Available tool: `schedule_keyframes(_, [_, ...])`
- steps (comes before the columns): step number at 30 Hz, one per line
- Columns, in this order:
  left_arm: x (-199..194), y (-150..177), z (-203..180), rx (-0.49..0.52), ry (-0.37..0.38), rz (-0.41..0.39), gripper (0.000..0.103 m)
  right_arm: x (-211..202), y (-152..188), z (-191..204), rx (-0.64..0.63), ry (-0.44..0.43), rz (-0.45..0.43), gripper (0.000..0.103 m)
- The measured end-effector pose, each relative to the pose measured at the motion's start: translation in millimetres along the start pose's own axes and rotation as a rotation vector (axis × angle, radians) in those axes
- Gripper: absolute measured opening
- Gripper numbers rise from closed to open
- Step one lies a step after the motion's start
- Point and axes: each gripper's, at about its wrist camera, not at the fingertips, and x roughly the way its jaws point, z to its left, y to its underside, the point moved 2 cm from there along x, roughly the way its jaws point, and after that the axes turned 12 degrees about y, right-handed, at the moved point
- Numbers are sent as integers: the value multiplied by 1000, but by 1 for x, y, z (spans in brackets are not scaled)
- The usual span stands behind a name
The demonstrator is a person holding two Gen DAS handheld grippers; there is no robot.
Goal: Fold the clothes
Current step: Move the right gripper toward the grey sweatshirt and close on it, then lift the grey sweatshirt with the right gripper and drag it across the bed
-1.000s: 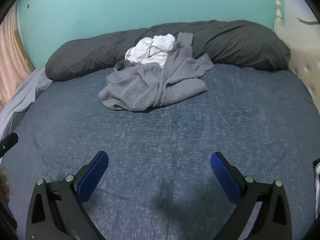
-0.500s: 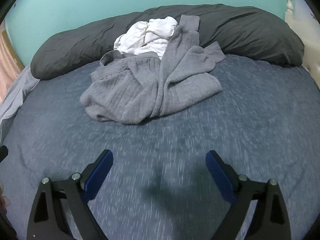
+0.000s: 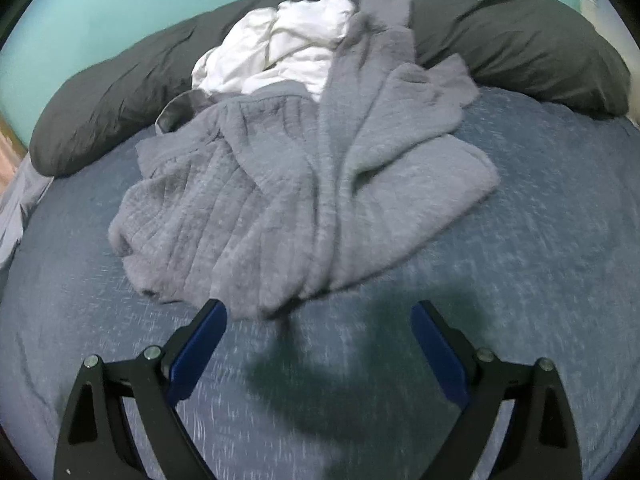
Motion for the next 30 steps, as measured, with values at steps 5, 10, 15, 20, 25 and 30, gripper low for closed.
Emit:
schedule_keyframes(5, [4,0,6,-10,4,7,103,22,-7,7,15,-15,31,81])
schedule_keyframes(10, [2,2,11,-12,3,9,103,35,-6,9,26,-25,58,55])
schedule_keyframes(15, [-3,6,16,-16,-5,10,103,19,-5,6,9,-37,-10,9])
schedule_keyframes(20, [-15,10,11,-18,0,-1,103,-20,-9,-1,-17,-60,-106,7])
schedule_keyframes(25, [-37,14,2,-8,6,-13,103,-62,-12,-7,-17,-115,-169,6])
schedule_keyframes(30, [-67,11,-6,7,6,-50,103,-115,-14,4,-41,-159,-232,6])
